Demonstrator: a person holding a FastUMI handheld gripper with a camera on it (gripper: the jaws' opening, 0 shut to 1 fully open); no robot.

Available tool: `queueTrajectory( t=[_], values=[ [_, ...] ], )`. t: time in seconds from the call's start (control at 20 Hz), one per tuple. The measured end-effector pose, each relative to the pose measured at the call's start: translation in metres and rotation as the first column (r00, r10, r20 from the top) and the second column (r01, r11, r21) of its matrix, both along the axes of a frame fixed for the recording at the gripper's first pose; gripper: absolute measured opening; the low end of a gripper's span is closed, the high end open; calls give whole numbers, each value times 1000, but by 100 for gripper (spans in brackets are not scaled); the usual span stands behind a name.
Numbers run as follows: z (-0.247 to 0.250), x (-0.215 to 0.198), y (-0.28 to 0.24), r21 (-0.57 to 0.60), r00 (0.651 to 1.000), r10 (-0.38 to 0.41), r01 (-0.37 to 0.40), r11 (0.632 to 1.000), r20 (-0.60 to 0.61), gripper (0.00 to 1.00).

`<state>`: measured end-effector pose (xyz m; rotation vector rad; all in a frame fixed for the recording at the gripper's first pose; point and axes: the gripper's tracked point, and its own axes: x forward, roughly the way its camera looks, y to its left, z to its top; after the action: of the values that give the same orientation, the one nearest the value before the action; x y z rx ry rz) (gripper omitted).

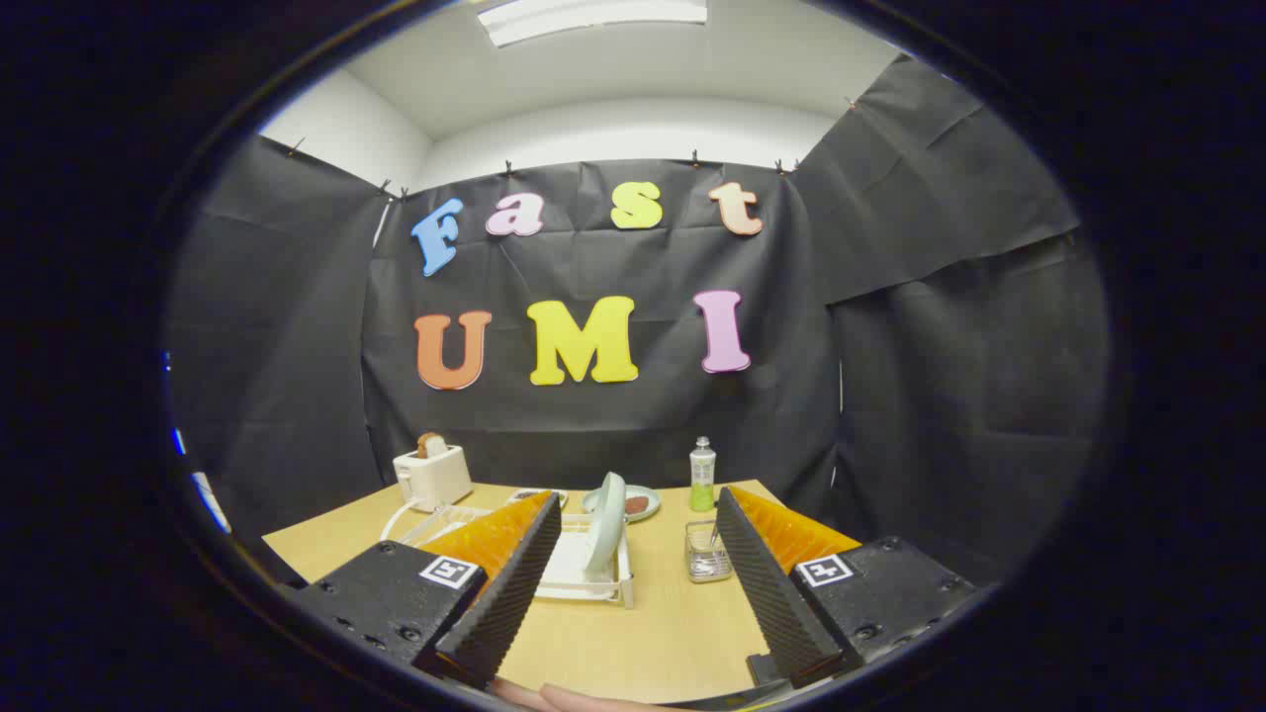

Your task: Take the plate from the dish rack, then take the spoon from the basket and place it into the plate.

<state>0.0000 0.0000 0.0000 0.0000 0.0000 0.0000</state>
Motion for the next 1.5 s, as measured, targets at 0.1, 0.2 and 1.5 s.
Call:
queueTrajectory(
  t=[0.1,0.2,1.5],
  values=[
    [-3,4,-2,4,1000,-8,8,1000,-6,100],
    [-6,8,-3,11,1000,-8,8,1000,-18,100],
    [3,183,27,-150,895,-34,-38,988,-446,100]
  ],
)
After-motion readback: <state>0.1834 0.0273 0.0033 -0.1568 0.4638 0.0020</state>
